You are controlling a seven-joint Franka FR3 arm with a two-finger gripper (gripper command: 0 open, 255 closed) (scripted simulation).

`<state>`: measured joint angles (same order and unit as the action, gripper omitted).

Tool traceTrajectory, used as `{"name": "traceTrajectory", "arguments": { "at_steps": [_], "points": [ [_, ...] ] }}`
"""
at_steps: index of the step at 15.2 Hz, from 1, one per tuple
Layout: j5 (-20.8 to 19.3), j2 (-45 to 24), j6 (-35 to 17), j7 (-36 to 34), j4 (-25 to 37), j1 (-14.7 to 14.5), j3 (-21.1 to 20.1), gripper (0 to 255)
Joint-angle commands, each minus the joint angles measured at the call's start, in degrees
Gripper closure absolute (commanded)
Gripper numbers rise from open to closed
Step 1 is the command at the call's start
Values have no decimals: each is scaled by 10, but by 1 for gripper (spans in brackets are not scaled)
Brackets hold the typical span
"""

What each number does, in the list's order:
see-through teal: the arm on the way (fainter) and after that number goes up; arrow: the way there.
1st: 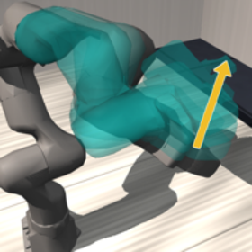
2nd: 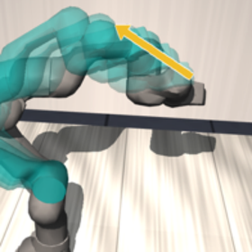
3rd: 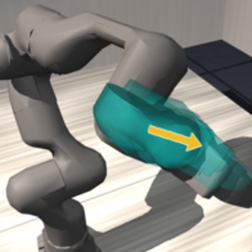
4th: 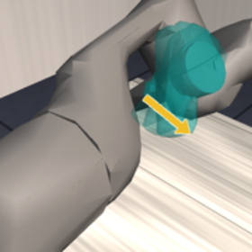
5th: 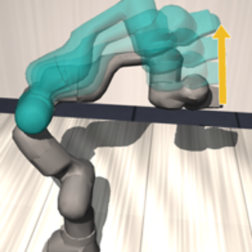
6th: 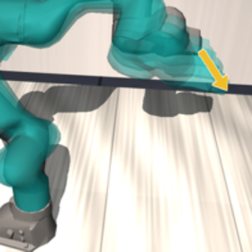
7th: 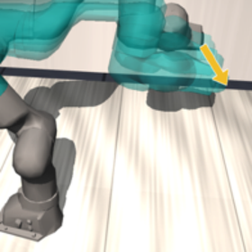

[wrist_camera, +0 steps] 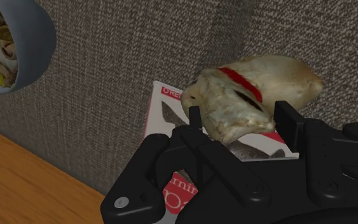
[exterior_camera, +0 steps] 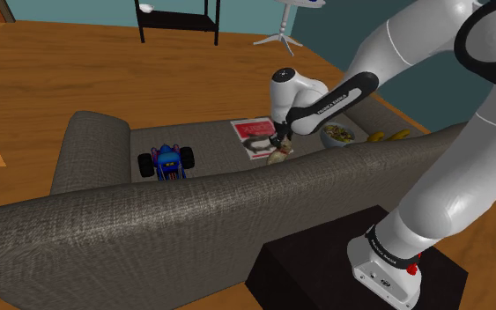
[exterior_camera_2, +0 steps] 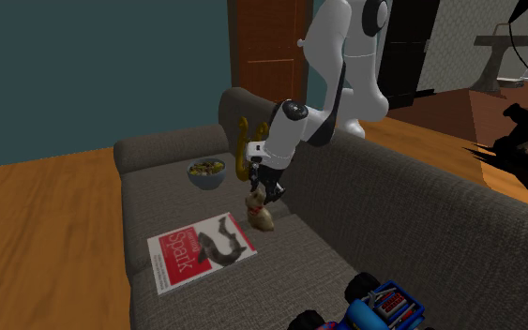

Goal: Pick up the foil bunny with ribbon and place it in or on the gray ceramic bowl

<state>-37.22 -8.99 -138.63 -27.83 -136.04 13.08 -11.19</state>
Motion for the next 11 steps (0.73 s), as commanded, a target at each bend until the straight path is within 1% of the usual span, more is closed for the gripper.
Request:
{"name": "traceTrajectory", "arguments": {
  "at_steps": [1, 11],
  "points": [
    [12, 13, 10, 11, 0, 0, -3, 255],
    [69, 76, 68, 70, 9, 1, -12, 255]
  ]
}}
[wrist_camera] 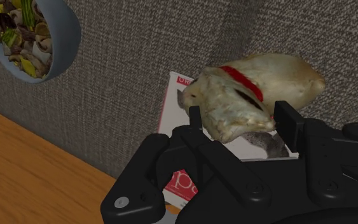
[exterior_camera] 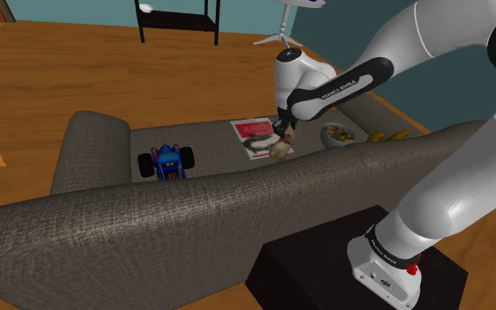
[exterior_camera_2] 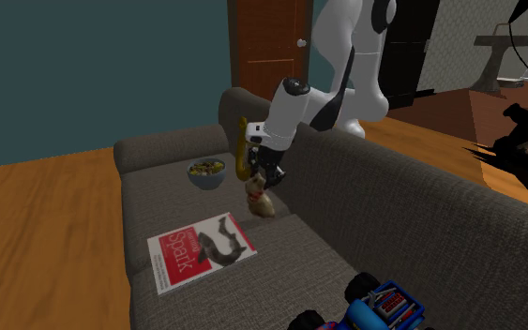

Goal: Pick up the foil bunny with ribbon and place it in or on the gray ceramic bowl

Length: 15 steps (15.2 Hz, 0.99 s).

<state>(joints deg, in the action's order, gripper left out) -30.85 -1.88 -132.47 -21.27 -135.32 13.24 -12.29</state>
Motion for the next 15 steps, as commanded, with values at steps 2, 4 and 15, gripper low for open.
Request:
{"name": "traceTrajectory", "arguments": {
  "at_steps": [2, 4, 15],
  "points": [
    [15, 17, 18, 15, 5, -1, -2, 255],
    [24, 28, 31, 25, 9, -2, -3, 255],
    [64, 79, 103, 74, 41, -6, -3, 255]
  ]
}}
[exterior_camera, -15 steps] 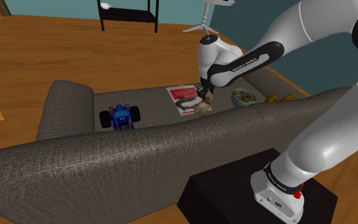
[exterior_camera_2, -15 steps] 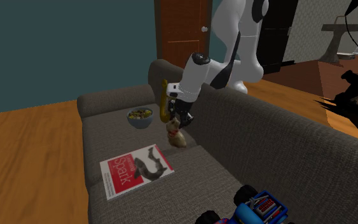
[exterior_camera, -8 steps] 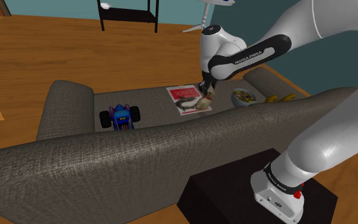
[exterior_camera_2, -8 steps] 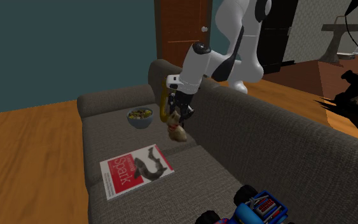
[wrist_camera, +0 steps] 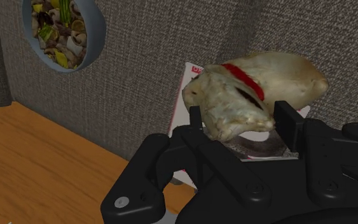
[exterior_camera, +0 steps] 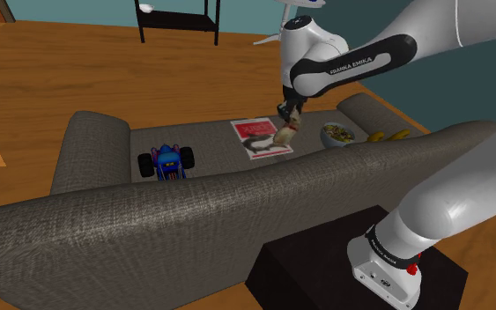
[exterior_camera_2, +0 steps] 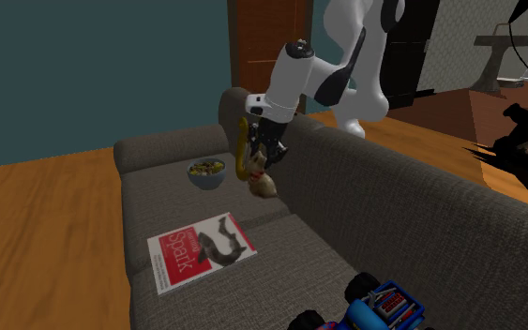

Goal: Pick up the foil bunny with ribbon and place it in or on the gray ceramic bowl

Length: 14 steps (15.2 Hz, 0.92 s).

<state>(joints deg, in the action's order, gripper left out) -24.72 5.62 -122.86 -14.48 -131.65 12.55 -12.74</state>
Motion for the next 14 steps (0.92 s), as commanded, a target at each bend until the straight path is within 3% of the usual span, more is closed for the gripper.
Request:
{"name": "traceTrajectory", "arguments": {
  "at_steps": [1, 14],
  "points": [
    [5, 7, 11, 9, 7, 0, 1, 255],
    [-11, 29, -38, 194, 6, 87, 114, 255]
  ]
}}
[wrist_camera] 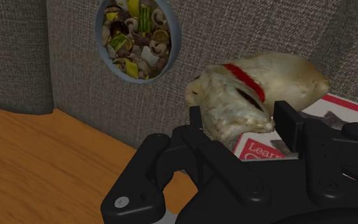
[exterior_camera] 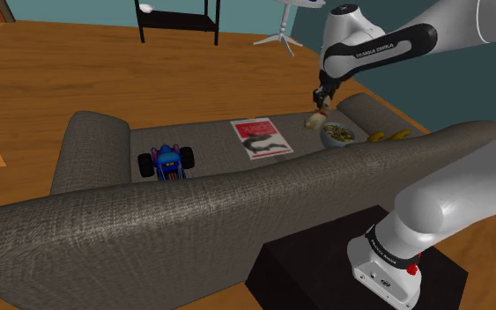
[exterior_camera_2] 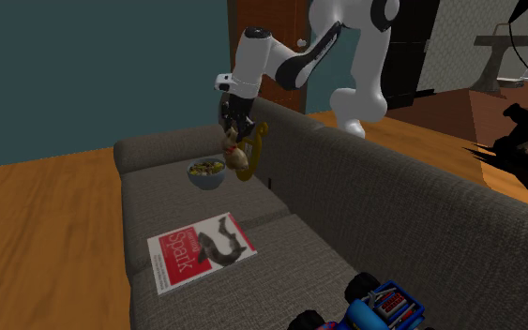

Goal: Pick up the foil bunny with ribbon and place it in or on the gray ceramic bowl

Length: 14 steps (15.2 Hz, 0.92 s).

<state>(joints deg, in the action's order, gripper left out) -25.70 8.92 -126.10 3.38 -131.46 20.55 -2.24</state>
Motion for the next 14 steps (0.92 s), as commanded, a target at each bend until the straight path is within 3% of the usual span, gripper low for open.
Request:
{"name": "traceTrajectory", "arguments": {
  "at_steps": [1, 14],
  "points": [
    [-2, -6, -8, 30, 9, 13, 18, 255],
    [30, -85, -36, 225, 127, 91, 115, 255]
  ]
}}
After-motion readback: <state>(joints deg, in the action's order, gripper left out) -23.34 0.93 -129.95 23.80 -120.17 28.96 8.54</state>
